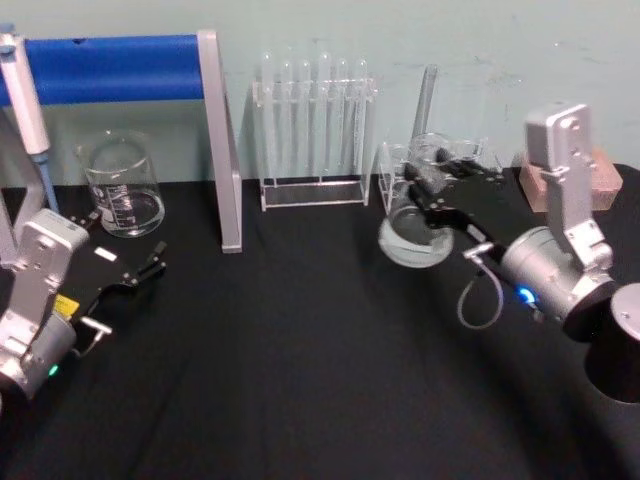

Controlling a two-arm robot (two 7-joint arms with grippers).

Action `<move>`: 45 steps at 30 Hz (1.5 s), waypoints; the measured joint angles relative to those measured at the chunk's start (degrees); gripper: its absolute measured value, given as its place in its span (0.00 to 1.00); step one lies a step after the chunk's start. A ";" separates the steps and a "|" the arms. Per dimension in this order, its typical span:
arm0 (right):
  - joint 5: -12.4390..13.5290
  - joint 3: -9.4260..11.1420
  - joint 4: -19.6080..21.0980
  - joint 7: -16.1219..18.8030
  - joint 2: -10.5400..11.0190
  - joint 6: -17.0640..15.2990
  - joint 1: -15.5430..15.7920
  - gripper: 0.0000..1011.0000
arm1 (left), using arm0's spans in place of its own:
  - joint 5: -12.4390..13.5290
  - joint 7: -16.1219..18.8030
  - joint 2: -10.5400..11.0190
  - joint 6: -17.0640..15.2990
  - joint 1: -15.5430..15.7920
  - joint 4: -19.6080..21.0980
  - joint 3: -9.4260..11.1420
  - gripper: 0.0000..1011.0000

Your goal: Grasp the erlenmeyer flask with one hand, shake it three times, then place it back.

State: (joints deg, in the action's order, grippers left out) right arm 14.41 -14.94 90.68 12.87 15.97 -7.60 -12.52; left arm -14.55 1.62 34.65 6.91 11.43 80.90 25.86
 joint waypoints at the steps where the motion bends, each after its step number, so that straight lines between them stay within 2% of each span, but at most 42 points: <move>1: -0.20 1.01 0.49 -0.99 0.08 -0.23 0.64 0.45 | 0.00 0.00 0.00 0.00 0.00 0.00 0.00 0.99; 10: -1.34 5.89 3.22 -4.59 0.15 -1.25 4.14 0.45 | 0.00 0.00 0.00 0.00 0.00 0.00 0.00 0.99; 13: -1.66 6.78 3.89 -4.84 -0.01 -1.53 4.90 0.45 | 0.00 0.00 0.00 0.00 0.00 0.00 0.00 0.99; 18: -2.02 7.08 4.35 -3.97 -0.24 -1.64 5.43 0.45 | 0.00 0.00 0.00 0.00 0.00 0.00 0.00 0.99; 25: -2.12 5.06 4.47 -0.57 -0.38 -1.63 5.05 0.45 | 0.00 0.00 0.00 0.00 0.00 0.00 0.00 0.99; 34: -1.20 -0.50 4.25 5.30 0.49 -0.83 3.65 0.45 | 0.00 0.00 0.00 0.00 0.00 0.00 0.00 0.99; 40: -0.34 -2.81 4.01 7.09 1.34 -0.56 2.91 0.45 | 0.00 0.00 0.00 0.00 0.00 0.00 0.00 0.99; 45: 0.28 -3.69 3.77 7.44 1.90 -0.46 2.50 0.45 | 0.00 0.00 0.00 0.00 0.00 0.00 0.00 0.99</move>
State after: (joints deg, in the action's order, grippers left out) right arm 14.69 -18.62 94.45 20.31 17.87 -8.06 -10.02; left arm -14.55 1.62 34.65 6.91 11.43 80.90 25.86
